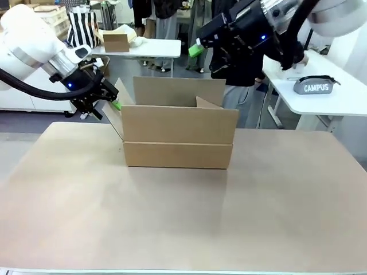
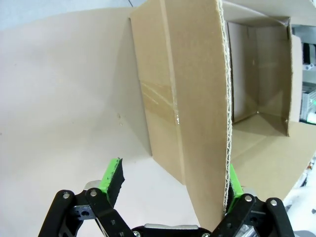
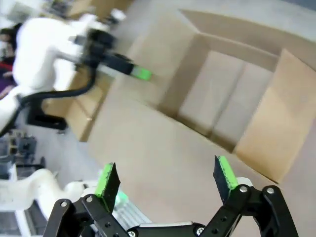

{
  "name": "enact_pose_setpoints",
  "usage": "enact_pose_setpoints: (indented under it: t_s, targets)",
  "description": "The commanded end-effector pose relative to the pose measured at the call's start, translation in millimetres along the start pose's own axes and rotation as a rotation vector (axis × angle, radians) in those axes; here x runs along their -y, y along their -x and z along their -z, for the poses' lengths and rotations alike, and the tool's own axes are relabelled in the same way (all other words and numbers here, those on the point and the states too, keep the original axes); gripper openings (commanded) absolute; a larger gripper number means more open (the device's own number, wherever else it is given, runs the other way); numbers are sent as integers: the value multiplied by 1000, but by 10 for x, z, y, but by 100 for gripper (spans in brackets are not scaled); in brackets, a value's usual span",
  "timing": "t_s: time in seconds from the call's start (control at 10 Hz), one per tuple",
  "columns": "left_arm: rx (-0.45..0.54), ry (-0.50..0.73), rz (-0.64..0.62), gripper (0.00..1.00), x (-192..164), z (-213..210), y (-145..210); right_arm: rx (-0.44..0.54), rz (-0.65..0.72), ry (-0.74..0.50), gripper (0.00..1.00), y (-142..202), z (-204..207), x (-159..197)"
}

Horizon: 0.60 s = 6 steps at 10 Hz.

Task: Pack the gift set into the box.
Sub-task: Place both hands on the side flaps of the Package Box and spread them outward.

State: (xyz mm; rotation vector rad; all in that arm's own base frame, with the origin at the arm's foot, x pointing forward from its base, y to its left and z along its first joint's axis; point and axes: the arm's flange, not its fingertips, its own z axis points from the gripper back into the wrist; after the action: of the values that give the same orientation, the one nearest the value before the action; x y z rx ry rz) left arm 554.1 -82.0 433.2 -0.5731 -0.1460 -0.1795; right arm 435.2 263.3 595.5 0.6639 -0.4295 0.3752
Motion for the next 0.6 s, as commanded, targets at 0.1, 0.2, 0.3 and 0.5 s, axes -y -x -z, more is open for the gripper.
enact_pose_setpoints:
  t_s: [0.1, 0.2, 0.3, 0.5]
  targets:
    - [-1, -14, -11, 100, 21, -19, 15, -159, 150, 422, 100, -670, 610, -346]
    - [-1, -14, -11, 100, 21, -19, 15, -196, 171, 499, 100, -810, 845, -340]
    - [-1, -14, -11, 100, 21, -19, 15, -206, 180, 674, 100, -891, 1133, -321]
    - [-1, -14, -11, 100, 21, -19, 15, -208, 92, 793, 100, -839, 1597, -328]
